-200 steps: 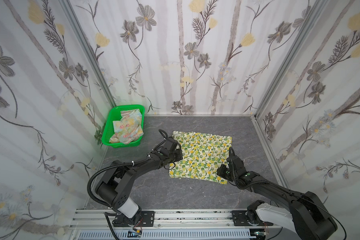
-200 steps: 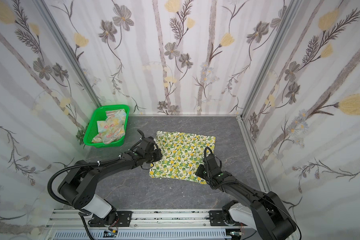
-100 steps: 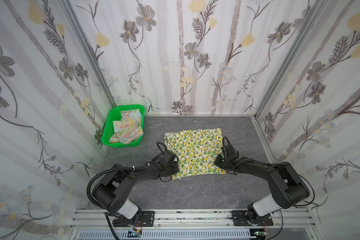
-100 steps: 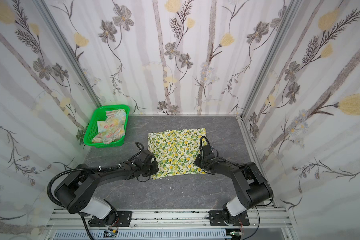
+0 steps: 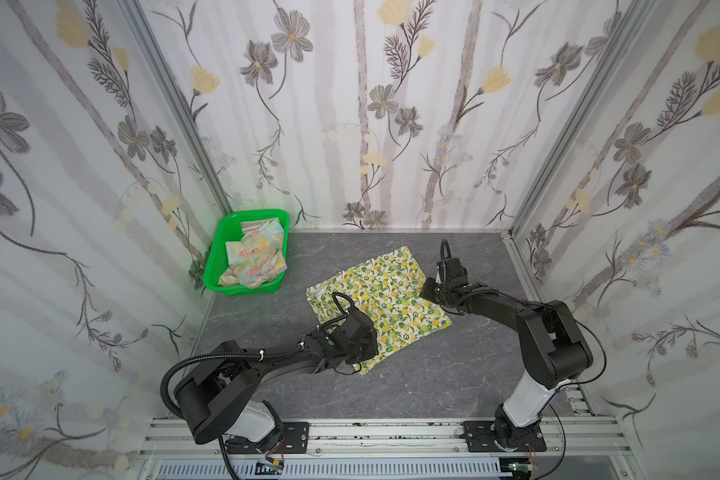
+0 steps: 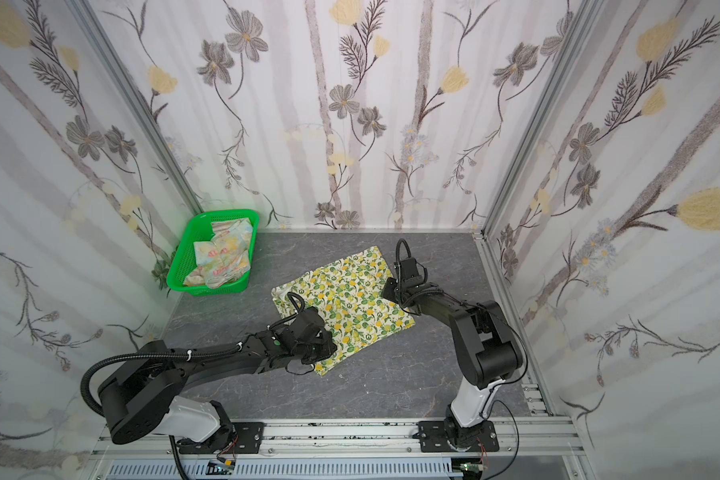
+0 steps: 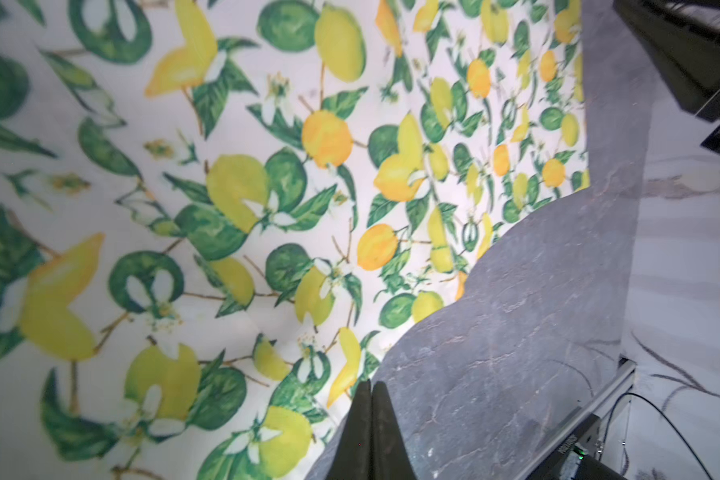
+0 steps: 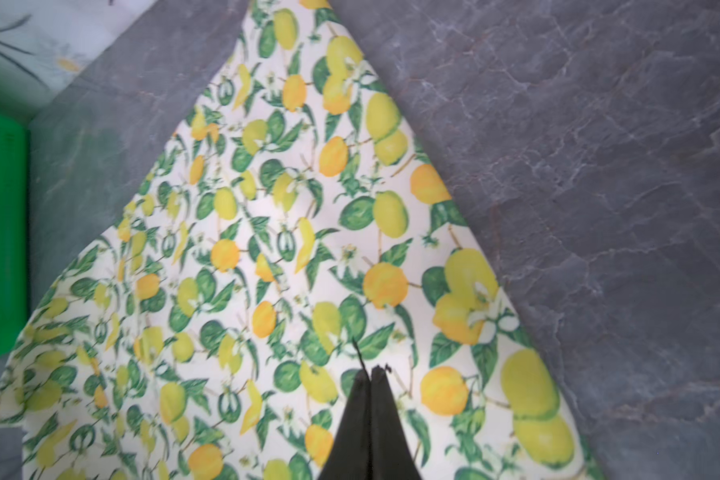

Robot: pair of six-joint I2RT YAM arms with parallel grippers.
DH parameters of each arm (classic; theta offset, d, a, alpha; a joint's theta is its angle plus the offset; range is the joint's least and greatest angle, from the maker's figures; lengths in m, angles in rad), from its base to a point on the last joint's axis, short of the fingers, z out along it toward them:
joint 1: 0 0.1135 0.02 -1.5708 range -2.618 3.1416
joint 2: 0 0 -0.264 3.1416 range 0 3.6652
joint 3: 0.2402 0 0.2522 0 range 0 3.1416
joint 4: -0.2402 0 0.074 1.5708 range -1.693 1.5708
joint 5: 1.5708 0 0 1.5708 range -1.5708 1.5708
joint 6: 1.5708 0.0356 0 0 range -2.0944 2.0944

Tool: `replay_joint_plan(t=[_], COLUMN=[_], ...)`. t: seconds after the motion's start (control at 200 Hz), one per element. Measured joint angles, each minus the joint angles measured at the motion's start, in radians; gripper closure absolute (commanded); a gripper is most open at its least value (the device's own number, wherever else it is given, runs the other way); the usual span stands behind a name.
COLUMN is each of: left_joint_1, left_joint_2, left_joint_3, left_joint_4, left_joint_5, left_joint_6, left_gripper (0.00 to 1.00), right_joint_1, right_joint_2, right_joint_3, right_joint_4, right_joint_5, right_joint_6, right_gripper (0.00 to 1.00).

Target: Fold and stack the skirts

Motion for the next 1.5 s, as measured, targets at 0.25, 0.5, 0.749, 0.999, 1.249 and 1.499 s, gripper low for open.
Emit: replay_joint_plan(t=[0.25,0.5,0.749,0.999,1.249,1.499], left_joint_1=[0.075,0.077,-0.009,-0.105,0.091,0.344], left_joint_2=[0.024,0.109,0.183,0.318,0.011,-0.203], left_joint_3=[-0.002,-0.025,0.011,0.204,0.143,0.117], left_joint_4=[-0.002,-0.011,0.042,0.01,-0.056,-0.25], left_joint_5=[0.014,0.052,0.07,0.109,0.08,0.0], left_joint_6=[0.059,0.108,0.08,0.049,0.063,0.251], left_gripper=[1.0,1.0,1.0,1.0,0.44,0.49], right_joint_1=[0.111,0.085,-0.027,-0.108,0.056,0.236], right_joint_2=[-0.179,-0.162,0.007,0.045,-0.194,-0.352], right_joint_3=[-0.25,-0.324,-0.188,-0.052,-0.156,-0.314], right_joint_4=[0.013,0.01,0.048,0.026,-0.014,-0.079], right_joint_5=[-0.031,0.003,-0.013,0.004,0.003,0.002], right_joint_6=[0.052,0.094,0.057,-0.013,-0.054,-0.002], right_gripper=[1.0,1.0,1.0,1.0,0.91,0.73])
